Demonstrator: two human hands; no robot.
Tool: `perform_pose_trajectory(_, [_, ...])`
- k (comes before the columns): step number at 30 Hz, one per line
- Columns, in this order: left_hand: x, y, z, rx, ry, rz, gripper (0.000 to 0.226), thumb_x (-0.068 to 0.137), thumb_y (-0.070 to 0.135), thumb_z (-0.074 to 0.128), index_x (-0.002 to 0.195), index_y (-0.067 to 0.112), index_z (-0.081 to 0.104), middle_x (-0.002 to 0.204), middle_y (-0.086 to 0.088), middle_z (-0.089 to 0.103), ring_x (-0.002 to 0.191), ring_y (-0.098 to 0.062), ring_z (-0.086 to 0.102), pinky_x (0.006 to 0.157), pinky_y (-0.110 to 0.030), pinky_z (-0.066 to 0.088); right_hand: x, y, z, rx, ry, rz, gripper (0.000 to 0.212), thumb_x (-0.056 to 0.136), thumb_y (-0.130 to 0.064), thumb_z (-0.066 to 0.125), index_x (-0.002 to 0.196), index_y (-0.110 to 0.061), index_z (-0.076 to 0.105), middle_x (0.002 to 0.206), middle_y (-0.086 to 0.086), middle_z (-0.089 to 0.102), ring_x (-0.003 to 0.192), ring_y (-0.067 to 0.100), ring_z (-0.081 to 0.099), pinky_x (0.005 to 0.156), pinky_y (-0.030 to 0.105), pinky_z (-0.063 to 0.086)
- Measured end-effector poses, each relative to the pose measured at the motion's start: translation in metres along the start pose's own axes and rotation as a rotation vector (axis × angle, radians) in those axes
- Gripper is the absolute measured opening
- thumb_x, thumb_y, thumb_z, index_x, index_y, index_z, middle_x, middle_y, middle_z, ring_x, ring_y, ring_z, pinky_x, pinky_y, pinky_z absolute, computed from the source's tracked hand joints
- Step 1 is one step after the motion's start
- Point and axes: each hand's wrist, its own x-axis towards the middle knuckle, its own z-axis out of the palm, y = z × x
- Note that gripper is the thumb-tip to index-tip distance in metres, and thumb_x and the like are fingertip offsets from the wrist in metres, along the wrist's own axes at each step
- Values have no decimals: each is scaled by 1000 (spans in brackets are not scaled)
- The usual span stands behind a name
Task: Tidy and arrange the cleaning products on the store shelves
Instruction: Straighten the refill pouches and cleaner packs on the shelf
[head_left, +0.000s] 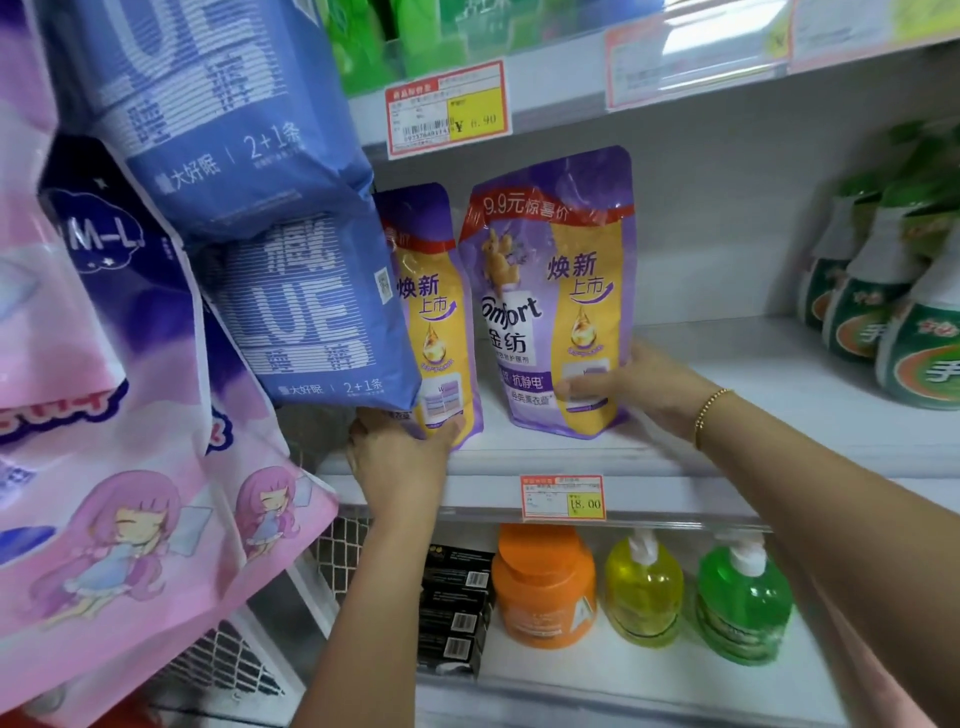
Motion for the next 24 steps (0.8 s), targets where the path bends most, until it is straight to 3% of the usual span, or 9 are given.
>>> perform_pose_trajectory(3, [0,2,3,21,7,-15,54,65,43,84,81,12,42,96,-17,64,99,-36,57,88,-44,43,6,-1,-4,24,-24,3,45,72,0,77,115,-10,64,111,8,71,104,28,66,95,44,51])
perform_pose_trajectory(6, [-4,5,5,33,44,-6,57,65,42,84,88,6,46,100,-20,63,103,-37,54,91,-45,40,4,-1,-9,73,-189,15,48,73,5,74,118,-8,62,115,9,69,104,28,67,90,40,54])
perform_pose_trajectory(9, [-8,4,3,11,51,-10,69,66,37,85,108,-6,50,104,-24,61,107,-38,50,95,-45,37,-3,-3,-9,120,-282,46,44,79,8,64,120,-8,61,116,8,68,103,25,67,87,35,55])
perform_pose_trajectory(13, [-12,1,-3,0,-34,2,77,71,41,77,122,-8,47,115,-25,60,113,-39,52,98,-47,39,-14,-9,-8,153,-346,74,42,81,5,60,120,-9,60,114,5,69,102,22,67,87,32,55])
perform_pose_trajectory(16, [-31,4,-13,-10,-84,11,59,82,30,71,126,-2,49,122,-21,57,114,-36,53,95,-38,42,-24,-16,-4,41,-296,75,36,84,2,62,117,-11,60,105,-1,72,89,13,70,85,27,56])
perform_pose_trajectory(18, [-50,7,-26,-24,-113,108,42,87,29,66,121,5,57,116,-15,63,109,-31,58,91,-35,45,-32,-20,-5,-131,-207,108,30,84,-7,68,111,-17,63,104,1,69,83,12,65,79,23,54])
perform_pose_trajectory(20, [-77,11,-50,-49,-135,142,23,90,29,62,101,10,69,95,-6,71,93,-23,65,82,-29,47,-46,-25,-9,-384,-28,111,12,81,-22,73,90,-20,65,89,4,64,75,17,54,71,26,48])
perform_pose_trajectory(22, [-108,9,-78,-48,-183,170,32,93,31,59,69,12,69,68,0,68,70,-19,64,70,-29,45,-72,-32,-13,-598,188,15,22,81,-32,71,74,-14,60,77,11,61,70,24,52,68,30,44])
perform_pose_trajectory(24, [-140,2,-106,-15,-248,166,47,93,37,58,57,6,62,58,-6,65,61,-20,61,67,-32,45,-115,-43,-8,-664,243,-132,31,85,-34,66,66,-11,59,73,16,63,65,27,54,63,28,44])
